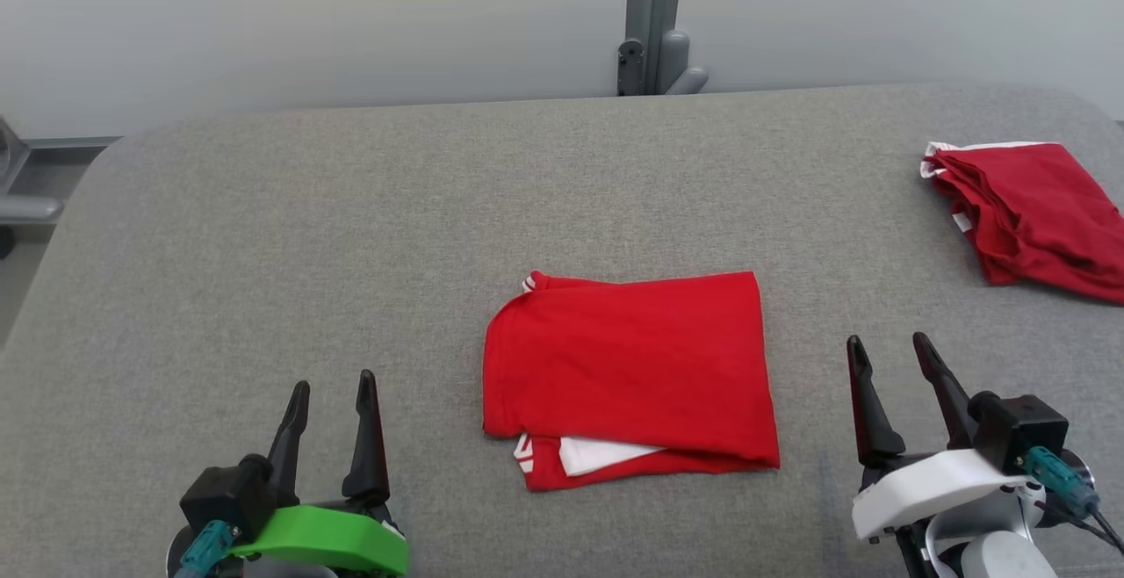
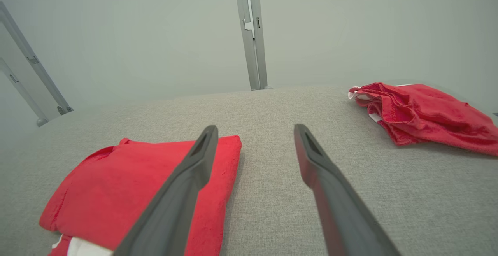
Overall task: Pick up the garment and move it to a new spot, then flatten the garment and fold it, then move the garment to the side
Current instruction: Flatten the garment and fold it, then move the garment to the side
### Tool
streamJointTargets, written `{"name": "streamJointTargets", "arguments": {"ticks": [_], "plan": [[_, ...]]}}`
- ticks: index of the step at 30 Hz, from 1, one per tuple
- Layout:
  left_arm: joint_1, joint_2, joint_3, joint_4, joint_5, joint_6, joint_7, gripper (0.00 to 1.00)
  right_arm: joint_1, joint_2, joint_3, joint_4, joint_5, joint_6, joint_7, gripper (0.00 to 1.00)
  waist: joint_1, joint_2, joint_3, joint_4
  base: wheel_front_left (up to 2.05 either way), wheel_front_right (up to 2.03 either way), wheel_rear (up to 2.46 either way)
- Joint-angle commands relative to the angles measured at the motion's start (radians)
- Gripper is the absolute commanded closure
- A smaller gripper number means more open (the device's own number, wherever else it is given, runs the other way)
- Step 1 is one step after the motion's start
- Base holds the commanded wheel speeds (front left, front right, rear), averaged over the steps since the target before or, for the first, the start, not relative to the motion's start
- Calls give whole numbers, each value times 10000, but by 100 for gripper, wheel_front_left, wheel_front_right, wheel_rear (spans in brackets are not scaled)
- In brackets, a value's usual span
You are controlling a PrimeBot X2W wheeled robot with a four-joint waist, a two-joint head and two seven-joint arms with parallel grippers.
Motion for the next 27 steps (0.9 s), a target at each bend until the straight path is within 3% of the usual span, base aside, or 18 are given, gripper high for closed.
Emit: {"name": "streamJointTargets", "arguments": {"ticks": [1, 14, 27], "plan": [[35, -23, 48, 5, 90, -42, -28, 0, -151, -6, 45, 70, 31, -16, 71, 0, 1, 97, 37, 109, 0, 0, 0], [-142, -160, -2, 7, 163, -216, -28, 0, -1470, -6, -543, 2268, -145, -16, 1313, 0, 1, 97, 165, 1244, 0, 0, 0], [-64, -215, -50, 44, 277, -271, -28, 0, -2840, -246, -922, 5020, 1386, -16, 2427, 0, 1, 97, 410, 2303, 0, 0, 0]]}}
